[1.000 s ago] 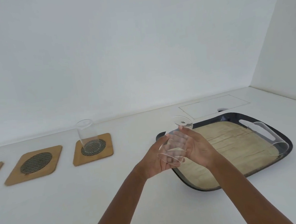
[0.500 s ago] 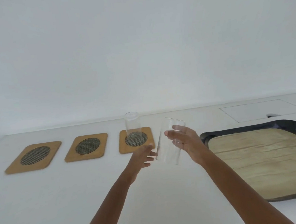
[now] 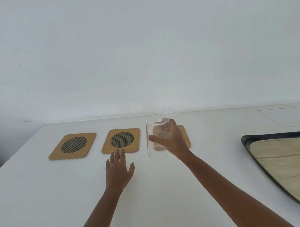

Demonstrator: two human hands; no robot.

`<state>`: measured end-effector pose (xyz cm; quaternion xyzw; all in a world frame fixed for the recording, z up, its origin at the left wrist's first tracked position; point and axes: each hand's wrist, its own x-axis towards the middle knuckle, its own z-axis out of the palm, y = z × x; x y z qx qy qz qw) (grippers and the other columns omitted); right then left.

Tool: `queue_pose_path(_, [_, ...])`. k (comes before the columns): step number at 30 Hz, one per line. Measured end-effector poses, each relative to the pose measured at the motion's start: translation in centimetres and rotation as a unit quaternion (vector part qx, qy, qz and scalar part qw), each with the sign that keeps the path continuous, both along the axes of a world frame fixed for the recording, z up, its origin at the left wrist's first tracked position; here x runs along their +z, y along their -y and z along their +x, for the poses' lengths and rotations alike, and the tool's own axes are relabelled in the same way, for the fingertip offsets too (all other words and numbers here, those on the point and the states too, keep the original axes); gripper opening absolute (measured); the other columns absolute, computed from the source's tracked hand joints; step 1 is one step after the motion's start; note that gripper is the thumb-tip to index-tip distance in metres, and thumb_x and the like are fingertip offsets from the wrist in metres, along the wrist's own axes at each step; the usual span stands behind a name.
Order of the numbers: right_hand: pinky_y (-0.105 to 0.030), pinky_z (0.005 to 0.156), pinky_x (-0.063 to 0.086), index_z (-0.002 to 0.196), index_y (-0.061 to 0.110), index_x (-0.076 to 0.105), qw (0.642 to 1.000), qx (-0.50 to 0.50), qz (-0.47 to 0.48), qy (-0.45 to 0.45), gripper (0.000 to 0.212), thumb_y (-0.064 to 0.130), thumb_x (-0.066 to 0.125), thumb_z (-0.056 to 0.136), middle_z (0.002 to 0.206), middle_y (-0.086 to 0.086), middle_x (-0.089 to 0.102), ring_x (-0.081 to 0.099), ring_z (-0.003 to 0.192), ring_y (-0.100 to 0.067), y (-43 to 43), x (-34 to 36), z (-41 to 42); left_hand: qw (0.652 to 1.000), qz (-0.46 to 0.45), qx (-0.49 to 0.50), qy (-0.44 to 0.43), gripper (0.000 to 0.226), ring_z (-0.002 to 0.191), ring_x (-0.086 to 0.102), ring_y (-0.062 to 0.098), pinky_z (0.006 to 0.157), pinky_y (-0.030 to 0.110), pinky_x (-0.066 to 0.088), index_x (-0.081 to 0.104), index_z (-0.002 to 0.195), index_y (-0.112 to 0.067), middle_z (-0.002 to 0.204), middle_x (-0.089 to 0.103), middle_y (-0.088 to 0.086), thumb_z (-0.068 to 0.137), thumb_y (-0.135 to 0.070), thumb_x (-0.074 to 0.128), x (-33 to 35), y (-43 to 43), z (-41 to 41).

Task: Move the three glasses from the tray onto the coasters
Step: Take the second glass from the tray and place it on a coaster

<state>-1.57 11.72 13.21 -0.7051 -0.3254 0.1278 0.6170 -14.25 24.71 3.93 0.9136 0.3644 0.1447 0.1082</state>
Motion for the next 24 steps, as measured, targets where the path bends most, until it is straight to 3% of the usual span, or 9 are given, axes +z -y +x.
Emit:
queue_pose_path(3, [-0.021, 0.088, 0.037, 0.104, 0.014, 0.043, 1.0, 0.007, 0.016, 0.004, 0.054, 0.015, 0.081, 0.065, 0.106, 0.008, 0.053, 0.049, 0.108, -0.009, -2.5, -0.3, -0.8, 0.999, 0.017, 0.0, -0.041, 0.067, 0.147, 0.01, 0.023, 0.118, 0.043, 0.014, 0.011, 0.147, -0.012, 0.159, 0.01, 0.008, 0.094, -0.042, 0.038, -0.8, -1.7, -1.2])
queue_pose_path(10, [-0.025, 0.09, 0.038, 0.106, 0.011, 0.042, 0.998, -0.018, 0.017, 0.053, 0.057, 0.019, 0.081, 0.065, 0.123, -0.008, 0.055, 0.051, 0.12, -0.018, -7.3, -0.9, -1.8, 0.998, -0.005, 0.005, -0.06, 0.067, 0.147, 0.007, 0.021, 0.119, 0.043, 0.01, 0.007, 0.147, -0.014, 0.159, 0.007, 0.007, 0.094, -0.046, 0.033, -2.6, -4.3, -2.6])
queue_pose_path(18, [-0.025, 0.089, 0.036, 0.116, 0.009, 0.039, 0.997, -0.035, 0.01, 0.067, 0.066, 0.02, 0.08, 0.065, 0.123, -0.006, 0.053, 0.048, 0.122, -0.016, -11.5, -1.6, -1.6, 1.0, -0.022, 0.013, -0.017, 0.068, 0.147, 0.009, 0.022, 0.119, 0.041, 0.008, 0.011, 0.147, -0.013, 0.159, 0.01, 0.009, 0.093, -0.048, 0.034, -3.6, -6.1, -2.5])
queue_pose_path(24, [-0.032, 0.095, 0.038, 0.116, 0.009, 0.039, 0.997, -0.05, 0.003, 0.066, 0.067, 0.02, 0.08, 0.065, 0.125, -0.008, 0.052, 0.048, 0.123, -0.018, -13.9, -2.7, -0.8, 0.999, -0.017, 0.029, 0.003, 0.07, 0.146, 0.011, 0.021, 0.119, 0.038, 0.009, 0.008, 0.147, -0.014, 0.158, 0.012, 0.009, 0.092, -0.049, 0.035, -4.0, -7.8, -2.0])
